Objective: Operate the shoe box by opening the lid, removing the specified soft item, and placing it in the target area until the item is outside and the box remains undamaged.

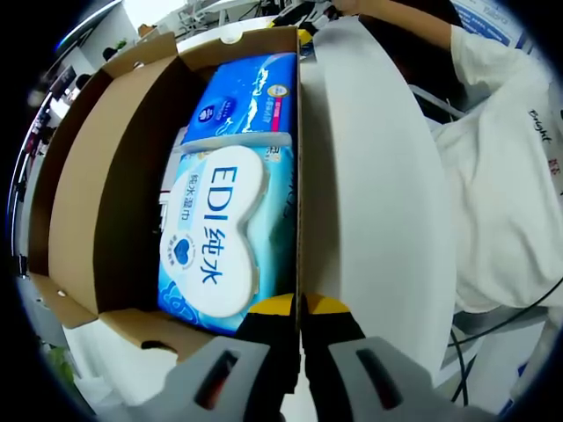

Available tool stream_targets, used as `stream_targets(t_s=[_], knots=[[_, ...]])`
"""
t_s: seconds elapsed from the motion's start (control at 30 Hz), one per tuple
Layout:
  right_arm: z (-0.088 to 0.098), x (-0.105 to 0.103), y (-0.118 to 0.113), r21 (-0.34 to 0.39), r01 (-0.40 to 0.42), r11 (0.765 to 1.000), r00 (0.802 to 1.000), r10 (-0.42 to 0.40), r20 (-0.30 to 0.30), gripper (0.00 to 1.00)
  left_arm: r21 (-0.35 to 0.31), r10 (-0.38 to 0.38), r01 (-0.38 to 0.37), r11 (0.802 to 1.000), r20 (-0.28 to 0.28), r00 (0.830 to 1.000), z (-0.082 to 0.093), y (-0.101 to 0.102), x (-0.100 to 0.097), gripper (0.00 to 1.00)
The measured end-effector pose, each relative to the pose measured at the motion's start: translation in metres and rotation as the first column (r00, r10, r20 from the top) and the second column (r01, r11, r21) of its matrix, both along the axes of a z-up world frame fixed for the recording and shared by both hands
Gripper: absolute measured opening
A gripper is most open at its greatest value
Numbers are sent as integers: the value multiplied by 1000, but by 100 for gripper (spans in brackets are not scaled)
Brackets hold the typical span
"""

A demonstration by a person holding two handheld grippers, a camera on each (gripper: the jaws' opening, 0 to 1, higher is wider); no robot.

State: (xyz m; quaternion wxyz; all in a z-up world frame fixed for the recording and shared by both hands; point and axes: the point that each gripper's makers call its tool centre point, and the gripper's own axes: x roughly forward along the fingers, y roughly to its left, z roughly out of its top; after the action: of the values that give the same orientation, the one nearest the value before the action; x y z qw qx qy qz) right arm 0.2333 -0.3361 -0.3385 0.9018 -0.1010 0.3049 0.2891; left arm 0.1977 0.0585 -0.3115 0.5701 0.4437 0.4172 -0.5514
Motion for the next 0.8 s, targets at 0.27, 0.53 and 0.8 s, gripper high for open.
stream_targets(t_s=[0.27,0.53,0.8], knots=[[0,0,1,8,-28,1000,1000,28,12,63,0,0,0,1000,0,1000,0,0,-2,1],[0,-1,2,13,-55,998,998,55,15,63,1,1,-1,1000,-1,1000,-2,0,-3,1],[-1,0,3,20,-67,998,997,67,24,62,2,3,-3,1000,-1,1000,-3,-1,-2,1]])
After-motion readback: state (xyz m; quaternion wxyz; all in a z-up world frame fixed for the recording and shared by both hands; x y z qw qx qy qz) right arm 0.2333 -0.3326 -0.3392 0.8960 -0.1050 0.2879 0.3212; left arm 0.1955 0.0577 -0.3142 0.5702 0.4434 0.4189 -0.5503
